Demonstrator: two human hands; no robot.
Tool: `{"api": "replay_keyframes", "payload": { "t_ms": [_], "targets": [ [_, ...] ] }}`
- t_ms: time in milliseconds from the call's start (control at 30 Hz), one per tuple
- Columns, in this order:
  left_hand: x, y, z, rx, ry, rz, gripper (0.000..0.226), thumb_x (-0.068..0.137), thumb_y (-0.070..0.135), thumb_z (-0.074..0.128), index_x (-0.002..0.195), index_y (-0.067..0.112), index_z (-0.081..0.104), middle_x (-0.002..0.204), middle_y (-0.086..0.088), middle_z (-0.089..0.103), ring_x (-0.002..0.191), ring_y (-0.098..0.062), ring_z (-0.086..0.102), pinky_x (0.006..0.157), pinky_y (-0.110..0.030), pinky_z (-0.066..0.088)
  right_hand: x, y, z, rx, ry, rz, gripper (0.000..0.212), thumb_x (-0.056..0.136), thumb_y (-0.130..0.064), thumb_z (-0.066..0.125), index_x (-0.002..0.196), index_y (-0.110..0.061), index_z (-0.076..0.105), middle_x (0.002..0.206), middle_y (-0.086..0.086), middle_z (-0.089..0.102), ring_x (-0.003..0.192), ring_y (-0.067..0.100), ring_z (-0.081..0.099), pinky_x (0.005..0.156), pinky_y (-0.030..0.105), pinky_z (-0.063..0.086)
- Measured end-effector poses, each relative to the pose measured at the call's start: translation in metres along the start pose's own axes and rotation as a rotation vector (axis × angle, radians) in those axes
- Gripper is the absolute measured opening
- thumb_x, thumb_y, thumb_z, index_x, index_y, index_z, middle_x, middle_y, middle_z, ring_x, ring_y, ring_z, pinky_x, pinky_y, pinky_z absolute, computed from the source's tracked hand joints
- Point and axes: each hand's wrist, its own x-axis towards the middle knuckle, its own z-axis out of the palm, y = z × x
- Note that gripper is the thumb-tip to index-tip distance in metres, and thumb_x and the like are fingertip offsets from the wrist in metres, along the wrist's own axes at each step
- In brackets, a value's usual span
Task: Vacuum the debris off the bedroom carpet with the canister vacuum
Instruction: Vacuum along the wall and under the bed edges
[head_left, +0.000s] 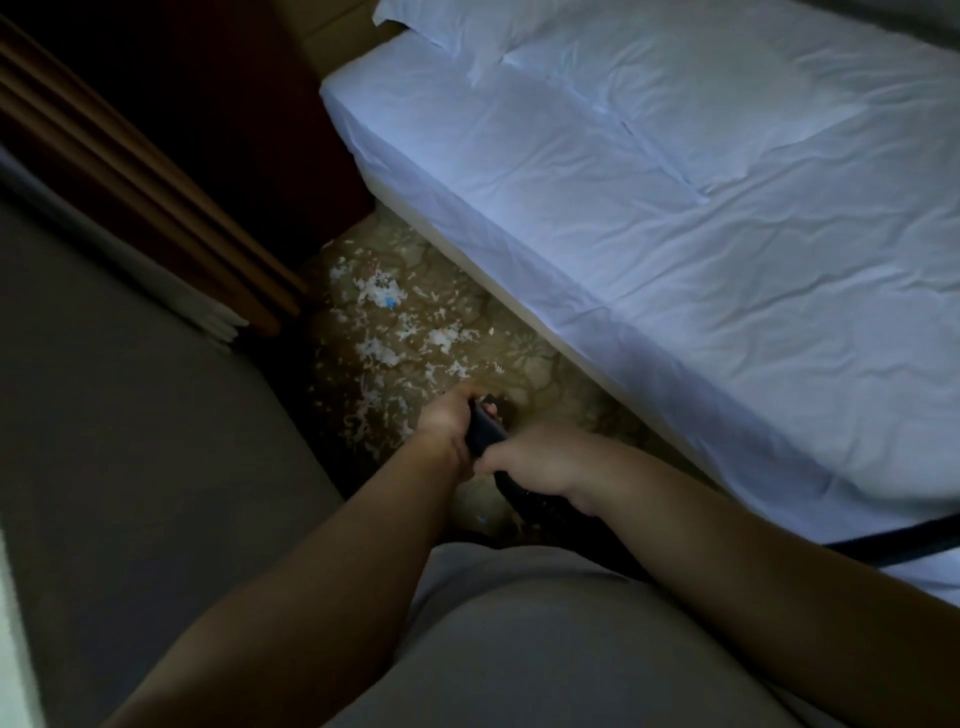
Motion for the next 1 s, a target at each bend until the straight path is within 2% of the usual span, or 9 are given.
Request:
{"api": "replay_keyframes", "payload": {
  "t_ms": [133, 300, 567, 700, 733, 867, 933, 967, 1000],
  "targets": [
    [0.006, -0.008, 0.006, -0.076, -0.025, -0.036, 0.020, 0.100, 0.018, 0.053, 0.082, 0.010, 0.054, 0.064, -0.005, 0.053, 0.056, -0.015, 0.050, 0.051, -0.028, 0.048, 0.008, -0.001, -0.011, -0.051, -0.003, -0.001, 0.037, 0.092, -0.039, 0.076, 0.114, -0.011, 0.066, 0.100, 0.011, 0.070, 0.088, 0.025, 0.070, 0.083, 0.037, 0.059],
    [0.032, 0.007, 0.007, -0.070, -0.022, -0.051, 0.019, 0.096, 0.017, 0.058, 0.078, 0.010, 0.057, 0.057, -0.004, 0.056, 0.053, -0.016, 0.051, 0.055, -0.029, 0.046, 0.034, -0.016, -0.019, -0.072, 0.011, 0.040, 0.026, 0.091, -0.037, 0.076, 0.086, -0.018, 0.060, 0.086, 0.005, 0.065, 0.070, 0.016, 0.063, 0.057, 0.026, 0.044],
    [0.125, 0.116, -0.039, 0.062, -0.016, -0.094, 0.019, 0.091, 0.018, 0.064, 0.078, 0.005, 0.070, 0.074, -0.009, 0.063, 0.064, -0.023, 0.058, 0.062, -0.035, 0.051, 0.137, -0.117, 0.001, -0.131, 0.056, 0.145, 0.029, 0.087, -0.039, 0.074, 0.088, -0.011, 0.069, 0.071, 0.003, 0.063, 0.054, 0.014, 0.057, 0.048, 0.022, 0.039],
    [0.176, 0.203, -0.058, 0.252, 0.030, -0.214, 0.017, 0.097, 0.018, 0.058, 0.113, 0.024, 0.060, 0.068, -0.008, 0.057, 0.059, -0.025, 0.052, 0.042, -0.031, 0.051, 0.196, -0.184, 0.017, -0.094, 0.065, 0.211, 0.032, 0.089, -0.043, 0.073, 0.090, -0.011, 0.073, 0.074, 0.003, 0.067, 0.058, 0.016, 0.059, 0.052, 0.023, 0.043],
    [0.184, 0.226, -0.062, 0.273, 0.027, -0.229, 0.006, 0.099, 0.019, 0.056, 0.103, 0.020, 0.060, 0.066, -0.008, 0.055, 0.060, -0.025, 0.050, 0.045, -0.032, 0.052, 0.208, -0.201, 0.021, -0.081, 0.071, 0.220, 0.032, 0.090, -0.043, 0.073, 0.091, -0.011, 0.074, 0.076, 0.004, 0.068, 0.060, 0.016, 0.061, 0.053, 0.024, 0.044],
    [0.227, 0.307, -0.095, 0.321, 0.071, -0.212, 0.036, 0.098, 0.031, 0.058, 0.070, 0.009, 0.059, 0.066, -0.007, 0.060, 0.067, -0.027, 0.054, 0.081, -0.042, 0.054, 0.259, -0.276, 0.031, -0.057, 0.072, 0.191, 0.028, 0.092, -0.040, 0.070, 0.092, -0.012, 0.074, 0.081, 0.004, 0.069, 0.064, 0.017, 0.062, 0.057, 0.024, 0.046],
    [0.281, 0.333, -0.115, 0.316, 0.120, -0.190, 0.035, 0.090, 0.033, 0.065, 0.066, 0.008, 0.068, 0.086, -0.009, 0.070, 0.069, -0.028, 0.058, 0.077, -0.045, 0.056, 0.286, -0.310, 0.033, -0.090, 0.063, 0.171, 0.029, 0.095, -0.040, 0.068, 0.091, -0.012, 0.072, 0.080, 0.004, 0.067, 0.065, 0.019, 0.060, 0.058, 0.026, 0.046],
    [0.301, 0.345, -0.125, 0.302, 0.133, -0.180, 0.034, 0.084, 0.033, 0.067, 0.062, 0.008, 0.070, 0.125, -0.003, 0.062, 0.070, -0.028, 0.060, 0.075, -0.043, 0.057, 0.298, -0.325, 0.033, -0.110, 0.058, 0.157, 0.030, 0.095, -0.042, 0.068, 0.090, -0.012, 0.072, 0.081, 0.004, 0.067, 0.065, 0.019, 0.060, 0.058, 0.027, 0.046],
    [0.314, 0.356, -0.133, 0.282, 0.149, -0.158, 0.030, 0.079, 0.034, 0.070, 0.066, 0.008, 0.072, 0.087, 0.002, 0.050, 0.073, -0.028, 0.063, 0.075, -0.043, 0.058, 0.310, -0.339, 0.034, -0.131, 0.053, 0.139, 0.031, 0.096, -0.043, 0.068, 0.090, -0.013, 0.071, 0.081, 0.004, 0.066, 0.065, 0.019, 0.059, 0.059, 0.028, 0.045]
  ]
}}
